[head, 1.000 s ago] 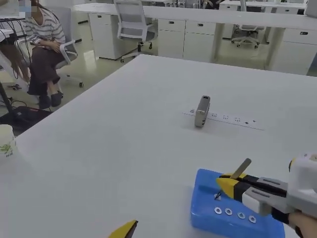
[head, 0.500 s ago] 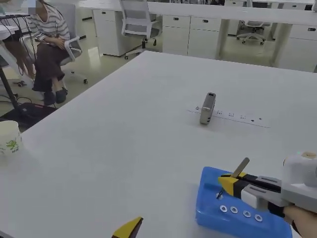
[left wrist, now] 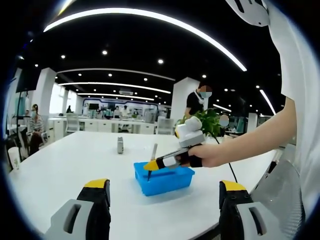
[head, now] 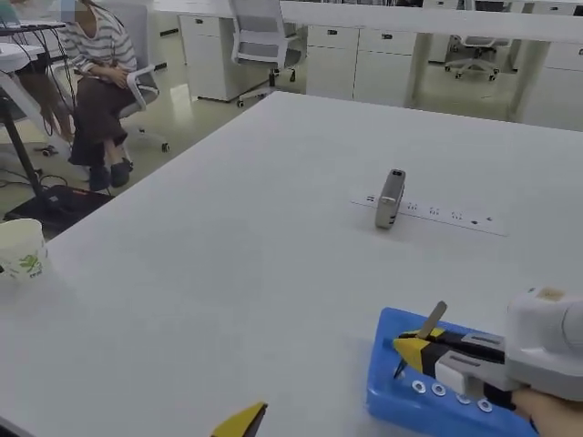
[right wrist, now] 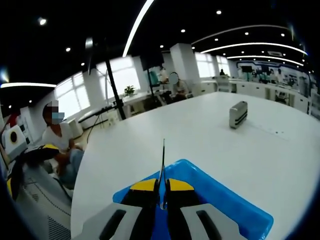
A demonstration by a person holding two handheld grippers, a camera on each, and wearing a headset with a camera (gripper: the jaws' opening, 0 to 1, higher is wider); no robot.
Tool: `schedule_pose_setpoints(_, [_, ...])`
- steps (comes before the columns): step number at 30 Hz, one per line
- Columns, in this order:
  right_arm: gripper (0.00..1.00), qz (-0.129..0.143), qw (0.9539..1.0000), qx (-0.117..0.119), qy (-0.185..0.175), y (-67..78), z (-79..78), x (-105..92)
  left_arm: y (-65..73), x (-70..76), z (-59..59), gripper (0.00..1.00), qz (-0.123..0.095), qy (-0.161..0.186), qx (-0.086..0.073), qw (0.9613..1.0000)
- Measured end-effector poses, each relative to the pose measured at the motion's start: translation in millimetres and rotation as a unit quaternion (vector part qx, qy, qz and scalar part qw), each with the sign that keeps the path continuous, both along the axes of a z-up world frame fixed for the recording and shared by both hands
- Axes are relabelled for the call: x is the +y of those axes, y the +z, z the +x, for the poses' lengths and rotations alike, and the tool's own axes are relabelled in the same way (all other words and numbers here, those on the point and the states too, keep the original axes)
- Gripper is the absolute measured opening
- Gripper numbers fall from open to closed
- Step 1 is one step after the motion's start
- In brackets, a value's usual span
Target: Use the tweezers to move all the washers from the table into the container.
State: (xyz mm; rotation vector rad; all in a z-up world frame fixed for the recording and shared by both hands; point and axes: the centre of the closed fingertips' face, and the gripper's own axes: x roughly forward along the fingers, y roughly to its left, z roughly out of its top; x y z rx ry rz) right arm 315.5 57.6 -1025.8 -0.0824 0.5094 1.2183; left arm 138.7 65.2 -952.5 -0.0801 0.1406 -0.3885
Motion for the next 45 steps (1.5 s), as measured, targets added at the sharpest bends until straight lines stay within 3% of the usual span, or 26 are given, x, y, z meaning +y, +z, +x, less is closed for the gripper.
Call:
schedule_pose_setpoints(15, [0.03, -0.019, 0.9997, -0.011, 0.013, -8.3, -6.9, -0.7, -6.1, -1.5, -2.2, 0.94, -0.006, -0.016, 0.029, 0.9994])
schedule_pose_setpoints(20, [0.03, -0.019, 0.9997, -0.008, 0.015, -7.8, -9.4, -0.7, -4.4, 9.3, -1.0, 0.9, -0.005, -0.017, 0.037, 0.9991])
schedule_pose_setpoints(28, [0.04, -0.013, 0.9998, -0.016, 0.008, -0.5, -7.8, -4.9, 15.3, 25.5, 11.1, 0.87, -0.01, -0.016, 0.024, 0.9995])
schedule_pose_setpoints(33, [0.04, 0.001, 0.9998, -0.022, 0.004, 12.1, -11.0, -9.8, 24.2, 19.2, 14.9, 0.73, -0.018, -0.034, 0.019, 0.9991])
schedule_pose_setpoints(37, [0.04, 0.009, 0.9995, -0.032, 0.002, 23.8, -13.7, -14.9, 23.1, 12.1, 12.6, 0.6, 0.005, -0.059, 0.026, 0.9979])
schedule_pose_setpoints(45, [0.04, 0.027, 0.9979, -0.058, 0.001, 51.7, -25.6, -26.5, 35.2, 19.6, 16.0, 0.45, -0.007, -0.063, 0.031, 0.9975])
